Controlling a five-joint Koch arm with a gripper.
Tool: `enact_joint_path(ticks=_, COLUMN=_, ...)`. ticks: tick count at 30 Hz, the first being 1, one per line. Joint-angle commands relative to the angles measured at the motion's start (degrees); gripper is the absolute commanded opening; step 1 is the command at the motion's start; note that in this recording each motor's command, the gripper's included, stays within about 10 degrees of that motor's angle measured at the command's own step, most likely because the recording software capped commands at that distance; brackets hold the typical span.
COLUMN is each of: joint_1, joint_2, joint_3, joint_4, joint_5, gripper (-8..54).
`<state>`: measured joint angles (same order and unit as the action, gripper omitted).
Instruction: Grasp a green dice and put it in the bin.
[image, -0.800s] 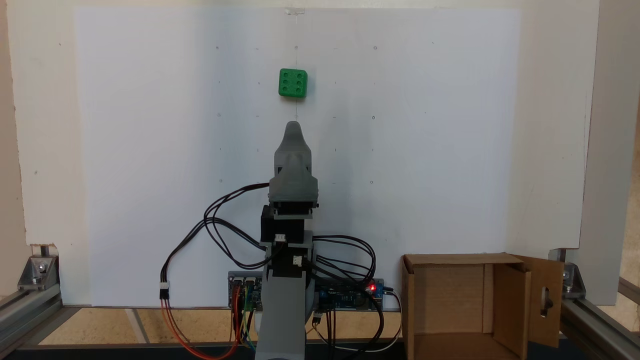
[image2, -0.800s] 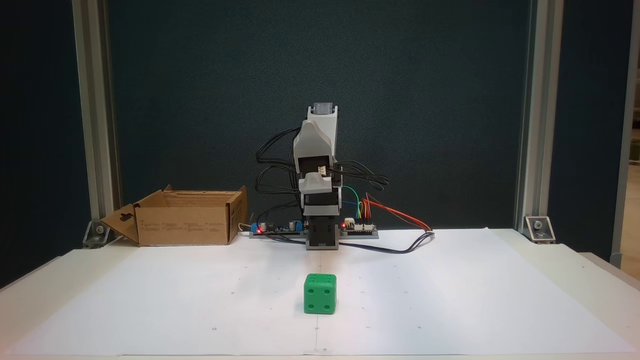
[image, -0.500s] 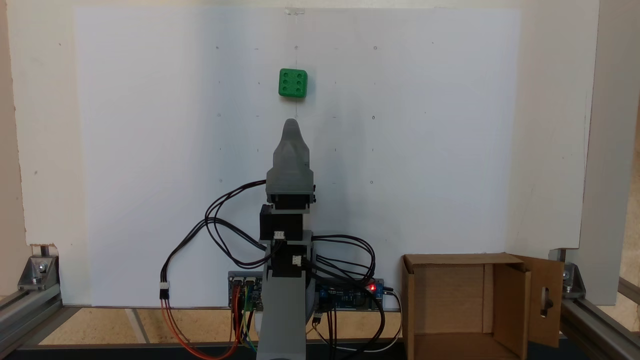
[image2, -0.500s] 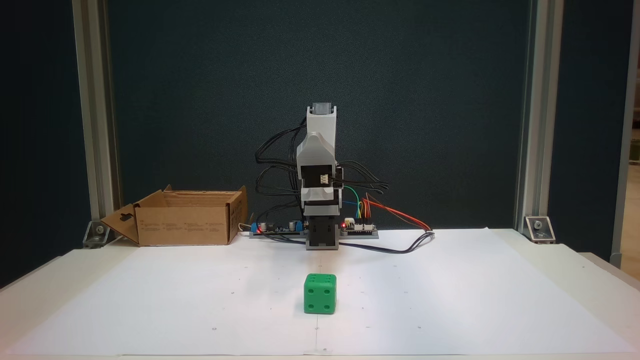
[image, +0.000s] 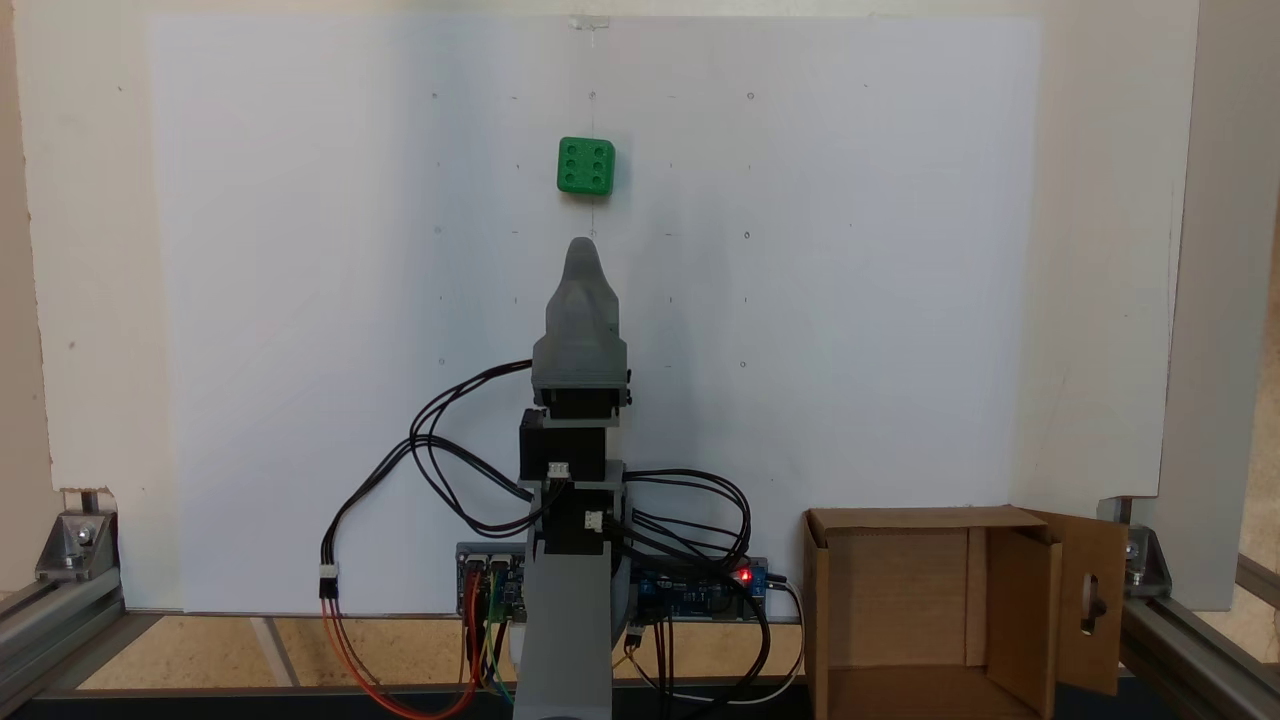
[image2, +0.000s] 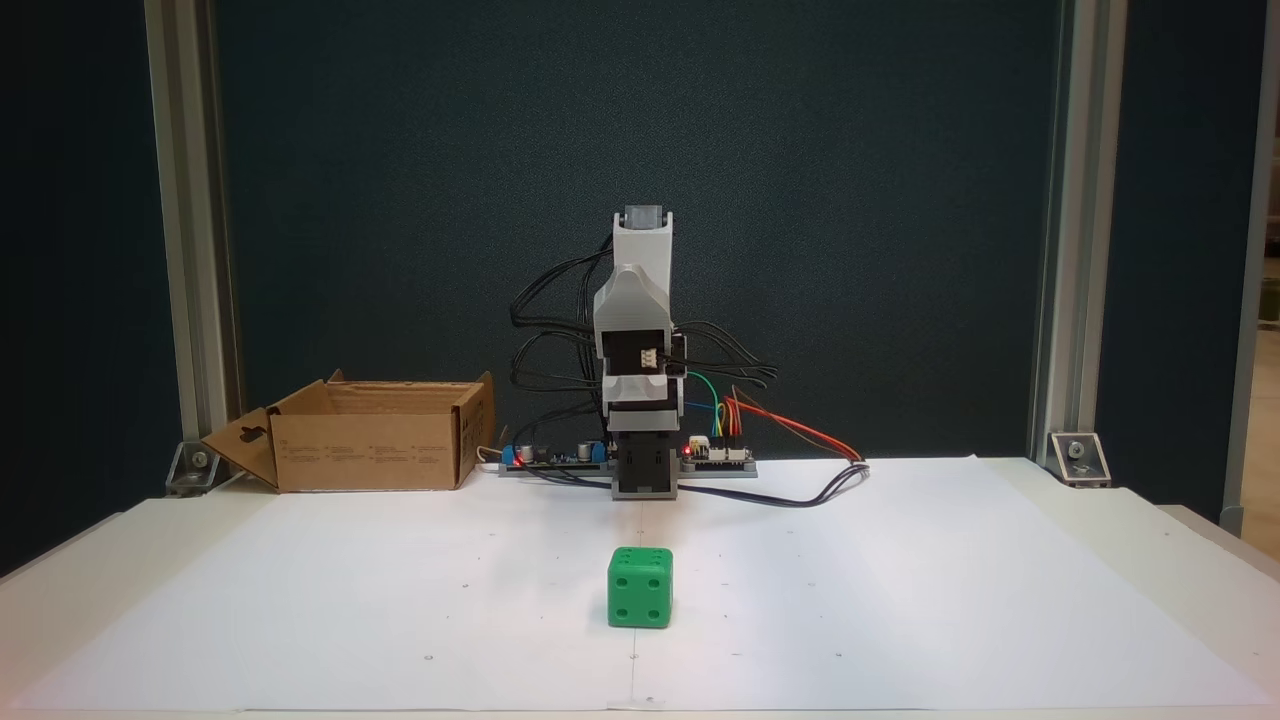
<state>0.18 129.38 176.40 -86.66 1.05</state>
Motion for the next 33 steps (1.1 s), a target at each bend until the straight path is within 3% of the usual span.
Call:
enact_joint_path(ticks=1, joint_1=0.0, joint_2=6.06, joint_3=2.72, joint_4=-0.35, joint_5=-2.37, gripper=44.6)
enact_joint_path(ticks=6, joint_1=0.09, joint_2=6.15, joint_3=2.72, joint_4=-0.44, joint_5=-7.47, gripper=44.7)
enact_joint_path(ticks=26, joint_1=0.62, joint_2=6.06, joint_3=2.72, joint_4=0.09, joint_5=-8.0, gripper=43.9)
enact_joint_path(ticks=33, joint_1=0.26, joint_2=6.15, joint_3=-1.76, joint_4=11.69, joint_5=-8.0, gripper=42.4)
